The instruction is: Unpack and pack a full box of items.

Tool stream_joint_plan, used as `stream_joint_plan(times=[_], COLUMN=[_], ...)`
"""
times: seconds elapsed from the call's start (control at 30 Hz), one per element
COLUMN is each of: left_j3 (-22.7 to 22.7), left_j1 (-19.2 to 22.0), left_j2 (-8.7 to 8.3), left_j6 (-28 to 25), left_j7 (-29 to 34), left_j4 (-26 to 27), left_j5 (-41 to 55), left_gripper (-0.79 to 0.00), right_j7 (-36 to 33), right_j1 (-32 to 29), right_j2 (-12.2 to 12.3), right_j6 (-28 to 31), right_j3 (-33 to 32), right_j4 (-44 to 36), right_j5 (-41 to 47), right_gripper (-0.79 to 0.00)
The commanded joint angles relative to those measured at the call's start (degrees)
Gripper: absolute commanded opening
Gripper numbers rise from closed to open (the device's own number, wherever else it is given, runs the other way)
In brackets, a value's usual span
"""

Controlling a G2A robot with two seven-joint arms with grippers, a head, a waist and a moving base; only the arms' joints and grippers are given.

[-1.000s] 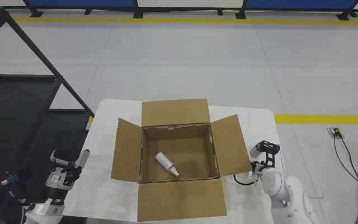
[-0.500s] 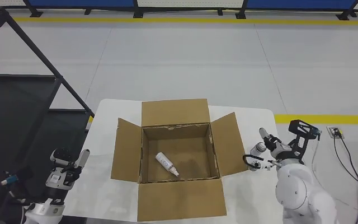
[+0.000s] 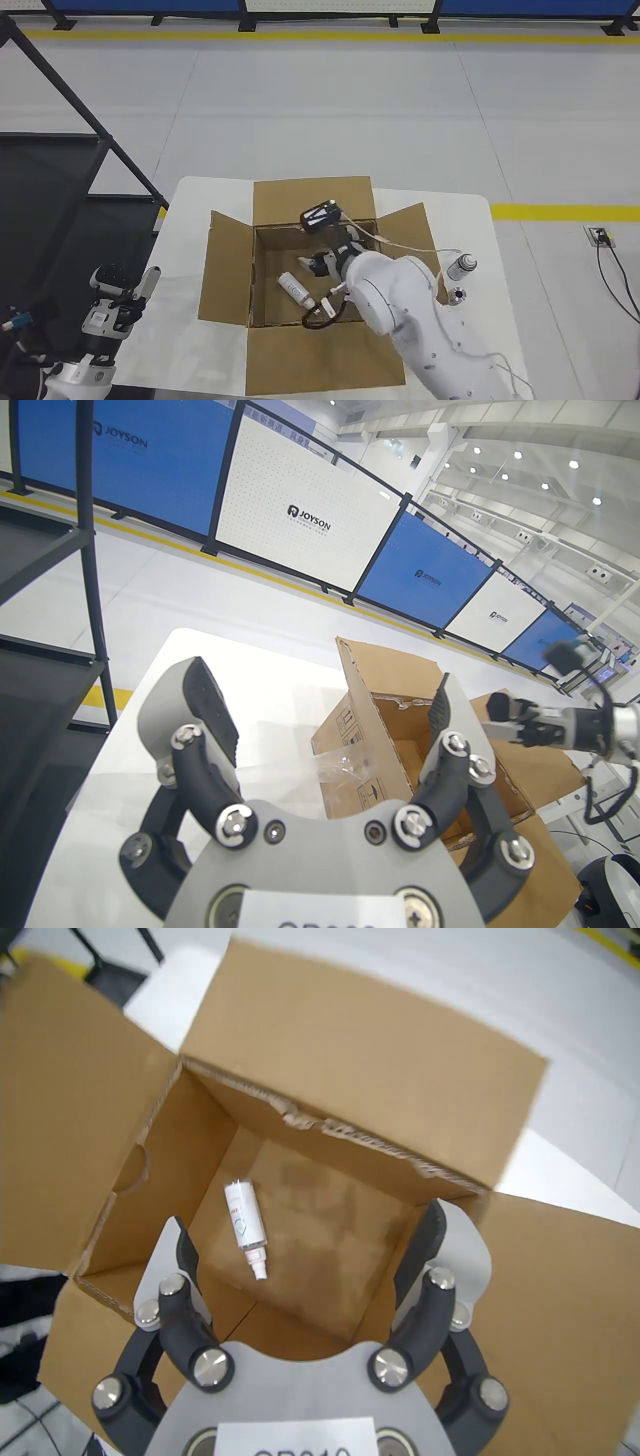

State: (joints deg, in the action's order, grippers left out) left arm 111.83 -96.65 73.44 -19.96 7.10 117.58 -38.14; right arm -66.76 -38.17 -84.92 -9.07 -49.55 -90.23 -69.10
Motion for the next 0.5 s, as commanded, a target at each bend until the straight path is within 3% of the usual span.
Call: stream_joint_plan(times=[0.0, 0.2, 0.47], left_j3=[0.0, 0.0, 0.0], left_j1=[0.0, 0.0, 0.0], left_j2=[0.00, 0.00, 0.00], left_j6=[0.0, 0.0, 0.0], left_j7=[0.0, 0.0, 0.0], left_j4=[0.0, 0.0, 0.0], left_j5=[0.0, 0.0, 0.0], left_gripper=[0.000, 0.000, 0.000], right_j7=[-2.0, -0.4, 5.0], right_j1=[5.3, 10.2, 11.7], right_j2=[-1.7, -5.7, -9.1], right_j6=[1.4, 4.4, 5.5], right_j3=[4.6, 12.4, 16.3], right_j4=[10.0, 23.8, 32.7], right_j5=[3.5, 8.4, 11.2], right_gripper=[0.000, 0.000, 0.000])
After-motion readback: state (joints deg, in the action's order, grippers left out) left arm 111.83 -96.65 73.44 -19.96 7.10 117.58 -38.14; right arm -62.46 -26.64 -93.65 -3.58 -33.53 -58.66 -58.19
